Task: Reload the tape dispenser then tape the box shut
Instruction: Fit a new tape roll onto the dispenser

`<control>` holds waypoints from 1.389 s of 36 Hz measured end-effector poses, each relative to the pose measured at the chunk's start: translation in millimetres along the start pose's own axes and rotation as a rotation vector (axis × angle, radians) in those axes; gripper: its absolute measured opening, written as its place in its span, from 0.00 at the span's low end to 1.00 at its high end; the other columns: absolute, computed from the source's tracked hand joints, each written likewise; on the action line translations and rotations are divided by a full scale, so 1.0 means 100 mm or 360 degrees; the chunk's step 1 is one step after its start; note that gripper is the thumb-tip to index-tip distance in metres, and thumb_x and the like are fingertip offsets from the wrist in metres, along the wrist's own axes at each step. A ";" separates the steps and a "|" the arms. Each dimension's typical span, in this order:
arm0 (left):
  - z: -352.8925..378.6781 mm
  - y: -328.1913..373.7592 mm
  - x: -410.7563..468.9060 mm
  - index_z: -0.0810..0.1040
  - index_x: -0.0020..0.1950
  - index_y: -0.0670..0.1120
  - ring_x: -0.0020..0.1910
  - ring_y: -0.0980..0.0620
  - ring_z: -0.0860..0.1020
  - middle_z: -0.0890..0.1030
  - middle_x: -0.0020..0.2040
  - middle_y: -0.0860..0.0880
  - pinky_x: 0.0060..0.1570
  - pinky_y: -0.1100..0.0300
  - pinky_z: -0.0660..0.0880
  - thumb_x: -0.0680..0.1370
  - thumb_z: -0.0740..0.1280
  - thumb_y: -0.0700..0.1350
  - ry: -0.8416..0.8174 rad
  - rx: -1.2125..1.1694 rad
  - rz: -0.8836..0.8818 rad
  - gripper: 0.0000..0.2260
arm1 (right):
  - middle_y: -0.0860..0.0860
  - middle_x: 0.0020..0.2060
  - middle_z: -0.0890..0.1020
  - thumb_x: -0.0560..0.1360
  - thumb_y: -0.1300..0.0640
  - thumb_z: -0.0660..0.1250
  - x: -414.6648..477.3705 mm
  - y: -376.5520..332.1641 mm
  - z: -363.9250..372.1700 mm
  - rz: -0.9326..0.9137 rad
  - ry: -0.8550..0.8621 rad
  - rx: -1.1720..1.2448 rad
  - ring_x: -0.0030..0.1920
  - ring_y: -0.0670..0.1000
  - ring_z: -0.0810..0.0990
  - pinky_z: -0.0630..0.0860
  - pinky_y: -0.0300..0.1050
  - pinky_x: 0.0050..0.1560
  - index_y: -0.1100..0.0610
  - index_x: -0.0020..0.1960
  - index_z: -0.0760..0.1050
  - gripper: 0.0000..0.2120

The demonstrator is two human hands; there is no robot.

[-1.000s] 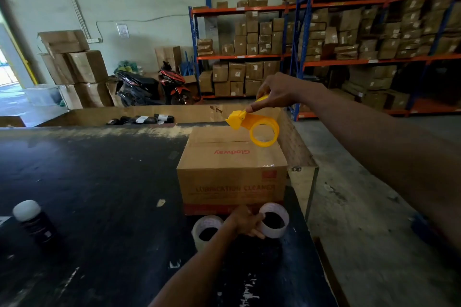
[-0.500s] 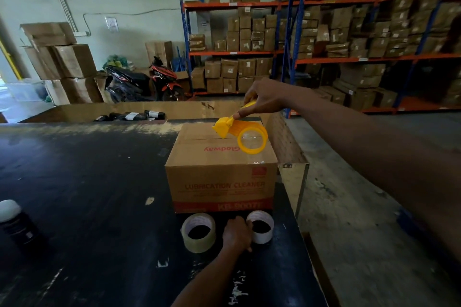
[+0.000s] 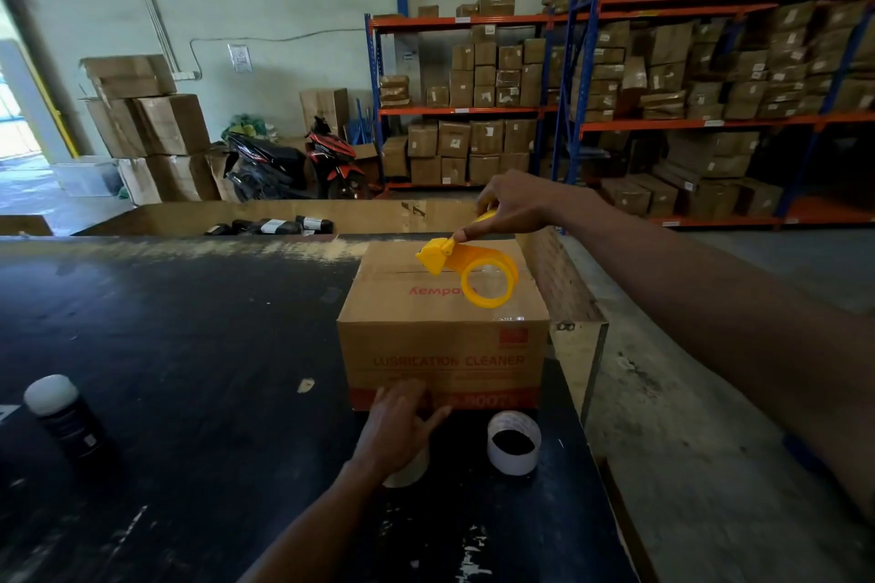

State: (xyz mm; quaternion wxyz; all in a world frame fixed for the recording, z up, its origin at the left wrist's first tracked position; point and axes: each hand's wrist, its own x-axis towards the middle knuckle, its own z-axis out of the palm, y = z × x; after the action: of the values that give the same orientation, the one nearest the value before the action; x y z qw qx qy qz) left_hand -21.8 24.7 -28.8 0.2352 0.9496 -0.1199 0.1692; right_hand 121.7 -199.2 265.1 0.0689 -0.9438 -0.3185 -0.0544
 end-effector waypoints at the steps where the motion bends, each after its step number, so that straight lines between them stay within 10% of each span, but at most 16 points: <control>1: -0.02 -0.10 -0.02 0.76 0.58 0.54 0.56 0.58 0.74 0.78 0.55 0.58 0.59 0.56 0.69 0.76 0.63 0.69 -0.0053 0.0045 -0.0031 0.21 | 0.55 0.40 0.84 0.60 0.17 0.64 0.02 -0.01 0.02 -0.0005 -0.0003 0.0013 0.41 0.55 0.81 0.78 0.53 0.39 0.57 0.46 0.85 0.43; 8: -0.12 -0.54 -0.29 0.52 0.81 0.56 0.75 0.51 0.61 0.62 0.75 0.57 0.74 0.43 0.64 0.55 0.70 0.80 -0.0566 -0.0195 -0.0420 0.61 | 0.59 0.40 0.83 0.65 0.23 0.68 0.12 -0.14 0.09 -0.0006 -0.0006 0.0029 0.39 0.57 0.80 0.70 0.46 0.35 0.60 0.43 0.83 0.38; 22: -0.03 -0.49 -0.42 0.67 0.66 0.58 0.60 0.60 0.79 0.78 0.61 0.61 0.56 0.62 0.79 0.58 0.83 0.61 -0.0309 -0.0596 -0.0403 0.42 | 0.58 0.41 0.83 0.66 0.23 0.67 0.12 -0.18 0.11 0.0044 -0.0017 -0.0020 0.38 0.53 0.78 0.69 0.46 0.35 0.60 0.45 0.81 0.38; 31: -0.28 0.18 -0.08 0.63 0.76 0.57 0.71 0.68 0.64 0.62 0.70 0.74 0.68 0.61 0.68 0.65 0.81 0.61 0.0303 -0.0553 0.0105 0.45 | 0.47 0.35 0.75 0.68 0.24 0.67 0.09 -0.17 0.02 0.0074 -0.0004 -0.0023 0.36 0.48 0.73 0.67 0.45 0.34 0.50 0.38 0.74 0.28; 36: -0.48 0.69 0.31 0.62 0.78 0.51 0.73 0.58 0.67 0.67 0.72 0.61 0.70 0.47 0.70 0.66 0.82 0.59 0.0724 -0.0638 0.0117 0.47 | 0.49 0.37 0.77 0.66 0.21 0.64 0.07 -0.14 0.00 0.0044 0.0053 -0.0087 0.38 0.51 0.76 0.68 0.46 0.35 0.53 0.42 0.76 0.33; 40: -0.61 0.99 0.52 0.59 0.78 0.55 0.70 0.59 0.66 0.62 0.69 0.74 0.69 0.44 0.71 0.65 0.82 0.57 0.0895 -0.0758 0.0089 0.48 | 0.49 0.38 0.79 0.66 0.21 0.64 0.00 -0.14 -0.03 0.0059 0.0038 -0.0059 0.40 0.50 0.77 0.70 0.46 0.36 0.52 0.43 0.77 0.32; 50: -0.54 1.09 0.75 0.55 0.79 0.56 0.73 0.53 0.65 0.66 0.75 0.52 0.70 0.47 0.65 0.66 0.81 0.57 0.0920 -0.0616 0.0096 0.49 | 0.54 0.36 0.85 0.65 0.22 0.67 -0.16 -0.07 -0.12 0.0107 0.0077 0.0264 0.35 0.47 0.84 0.74 0.42 0.36 0.59 0.40 0.84 0.37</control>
State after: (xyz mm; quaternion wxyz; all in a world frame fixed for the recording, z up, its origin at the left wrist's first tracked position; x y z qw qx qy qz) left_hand -1.4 -54.0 88.7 0.4300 0.7962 -0.1061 0.4122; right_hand 103.9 -205.0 274.8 0.1563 -0.9435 -0.2883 -0.0482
